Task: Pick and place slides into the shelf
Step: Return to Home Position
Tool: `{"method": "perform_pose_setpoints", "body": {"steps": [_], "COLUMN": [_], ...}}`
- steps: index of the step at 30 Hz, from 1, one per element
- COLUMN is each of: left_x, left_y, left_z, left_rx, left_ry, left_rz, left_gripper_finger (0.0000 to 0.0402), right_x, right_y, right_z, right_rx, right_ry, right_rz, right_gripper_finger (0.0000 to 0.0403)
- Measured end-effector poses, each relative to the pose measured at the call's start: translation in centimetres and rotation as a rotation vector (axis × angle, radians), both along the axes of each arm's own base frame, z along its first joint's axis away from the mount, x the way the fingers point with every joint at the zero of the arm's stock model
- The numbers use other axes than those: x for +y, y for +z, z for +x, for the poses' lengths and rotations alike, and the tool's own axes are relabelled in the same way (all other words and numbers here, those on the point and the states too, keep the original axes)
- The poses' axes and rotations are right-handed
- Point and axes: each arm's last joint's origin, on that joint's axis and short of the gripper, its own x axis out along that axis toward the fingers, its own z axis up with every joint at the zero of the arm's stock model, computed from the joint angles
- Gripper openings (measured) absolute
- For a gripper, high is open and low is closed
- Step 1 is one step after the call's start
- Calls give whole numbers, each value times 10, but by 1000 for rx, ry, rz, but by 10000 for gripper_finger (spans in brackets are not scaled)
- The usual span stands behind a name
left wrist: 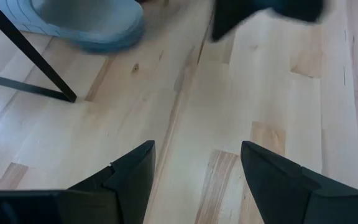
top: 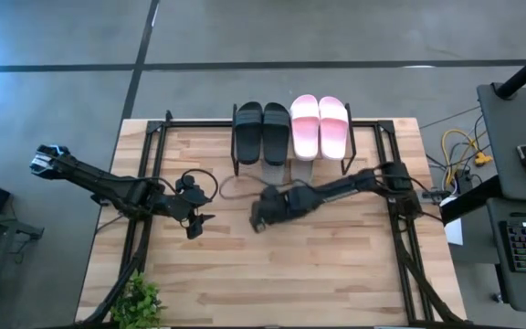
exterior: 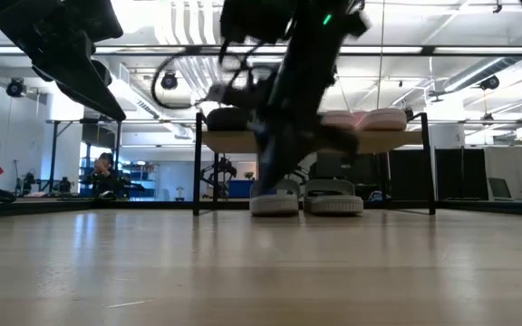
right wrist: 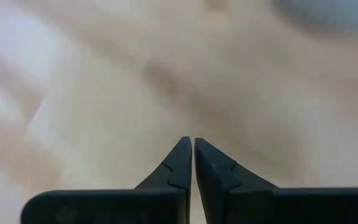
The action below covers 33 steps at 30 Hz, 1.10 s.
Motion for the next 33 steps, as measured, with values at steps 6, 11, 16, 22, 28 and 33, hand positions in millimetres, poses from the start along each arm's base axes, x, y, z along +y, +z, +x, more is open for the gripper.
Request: {"method": "perform_pose_setpoints", "body": {"steps": [6, 11, 16, 22, 28, 33], "left_x": [0, 0, -4, -3, 1, 1], "left_y": [0, 1, 41, 98, 112, 109], "left_z": [0, 1, 13, 12, -1, -9], "left_rx": [0, -13, -282, -550, -619, -642], "left_ry": [-1, -1, -105, -159, -119, -190], "left_rz": [0, -4, 52, 175, 130, 49], "left_gripper_finger": [223, 223, 223, 223, 223, 223], "right_x": [48, 92, 86, 67, 65, 55], "right_y": [13, 48, 105, 184, 231, 246], "right_z": [-33, -49, -71, -116, -154, -174], "right_rx": [120, -18, -176, -466, -680, -695], "right_ry": [-110, 57, 145, -8, -46, -38], "right_rz": [8, 4, -105, -171, -266, -280], "right_gripper_finger": [13, 13, 13, 13, 13, 13]}}
